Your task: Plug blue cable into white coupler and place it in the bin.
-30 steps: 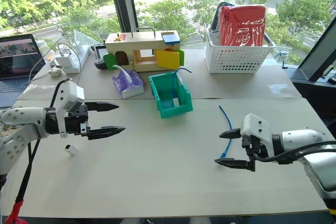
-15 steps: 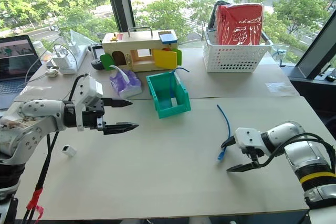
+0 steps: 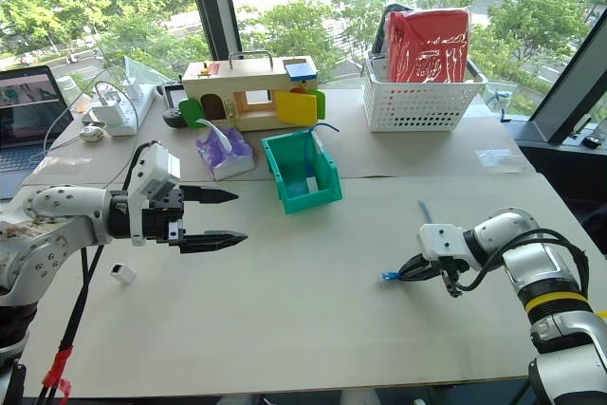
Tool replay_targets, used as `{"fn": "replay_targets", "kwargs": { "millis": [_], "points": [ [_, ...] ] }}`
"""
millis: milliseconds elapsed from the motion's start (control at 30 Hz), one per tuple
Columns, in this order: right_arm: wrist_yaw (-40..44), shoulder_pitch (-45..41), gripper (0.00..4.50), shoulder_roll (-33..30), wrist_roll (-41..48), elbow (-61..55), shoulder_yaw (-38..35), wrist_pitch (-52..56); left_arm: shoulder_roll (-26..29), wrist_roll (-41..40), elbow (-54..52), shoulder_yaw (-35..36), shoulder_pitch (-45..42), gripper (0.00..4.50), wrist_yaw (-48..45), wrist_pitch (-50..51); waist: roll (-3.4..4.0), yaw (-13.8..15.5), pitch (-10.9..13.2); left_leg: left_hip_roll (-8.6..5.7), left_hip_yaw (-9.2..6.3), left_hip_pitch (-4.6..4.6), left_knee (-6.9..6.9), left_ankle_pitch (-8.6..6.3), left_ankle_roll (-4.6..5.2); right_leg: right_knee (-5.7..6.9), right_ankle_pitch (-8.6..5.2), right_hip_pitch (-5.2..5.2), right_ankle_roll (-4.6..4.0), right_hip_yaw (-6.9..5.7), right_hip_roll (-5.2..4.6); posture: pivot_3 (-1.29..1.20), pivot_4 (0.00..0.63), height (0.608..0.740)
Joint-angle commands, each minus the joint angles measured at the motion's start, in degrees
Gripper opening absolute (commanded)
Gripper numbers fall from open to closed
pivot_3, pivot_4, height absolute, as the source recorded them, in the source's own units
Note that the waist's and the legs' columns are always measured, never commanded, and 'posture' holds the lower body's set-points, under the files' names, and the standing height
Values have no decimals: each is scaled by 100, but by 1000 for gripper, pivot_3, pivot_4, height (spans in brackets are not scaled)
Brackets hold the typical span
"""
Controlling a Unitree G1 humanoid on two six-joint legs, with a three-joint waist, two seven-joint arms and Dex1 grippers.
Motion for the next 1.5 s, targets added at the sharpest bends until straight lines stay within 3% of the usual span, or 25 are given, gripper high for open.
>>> {"fn": "replay_targets", "kwargs": {
  "millis": [33, 267, 367, 600, 933, 1133, 1233, 1500],
  "points": [
    [55, 70, 15, 61, 85, -405, -69, 377, 59, -24, -183, 195, 106, 4500, -44, -85, 0, -6, 0, 0, 0, -1, 0, 0, 0, 0, 0, -1, 0, 0, 0, 0, 150, 740],
    [-402, 125, 15, 354, 314, -2520, 40, 2520, 276, 256, -225, 79, 322, 4500, -225, -284, 9, -2, 6, 0, 0, -15, 0, 0, 0, 5, 0, -16, 0, 1, 0, 0, 150, 740],
    [-1001, -14, 15, 1052, 205, -3033, 279, 3166, 307, 372, -225, -26, 444, 4500, -294, -398, 9, 5, 6, 2, -1, -13, -1, -1, 1, 4, 0, -19, 0, 0, 3, 0, 150, 740],
    [-2052, -150, 15, 2157, -484, -2663, 829, 3411, 255, 804, -344, -850, 423, 4500, -501, -461, 12, 73, 8, -2, -7, -58, 8, 2, -3, 4, 0, -48, 0, -2, 2, 0, 150, 740],
    [-2403, -64, 15, 2605, -811, -2570, 1159, 3408, -379, 1797, 380, -2116, -172, 4500, -676, -757, 11, -32, 7, 3, -8, -48, 5, 6, -8, 26, 1, -60, -2, 0, 10, 0, 150, 740],
    [-2499, 97, 15, 2538, -1068, -2793, 1353, 3290, -572, 2410, 1102, -2579, -602, 4500, -863, -913, 10, -52, 6, 16, -12, -42, 5, 6, -8, 29, 3, -60, -5, 4, 27, 0, 150, 740],
    [-2521, 169, 0, 2524, -1081, -2846, 1349, 3269, -795, 2494, 1438, -2560, -864, 3705, -889, -932, 9, -35, 6, 18, -13, -39, 5, 6, -8, 27, 4, -56, -6, 5, 29, 0, 150, 740],
    [-2513, 263, 0, 2451, -1074, -2976, 1313, 3269, -925, 2678, 1689, -2681, -969, 679, -1254, -1060, 9, -24, 5, 19, -14, -35, 4, 5, -6, 26, 3, -53, -6, 5, 31, 0, 150, 740]
  ]
}}
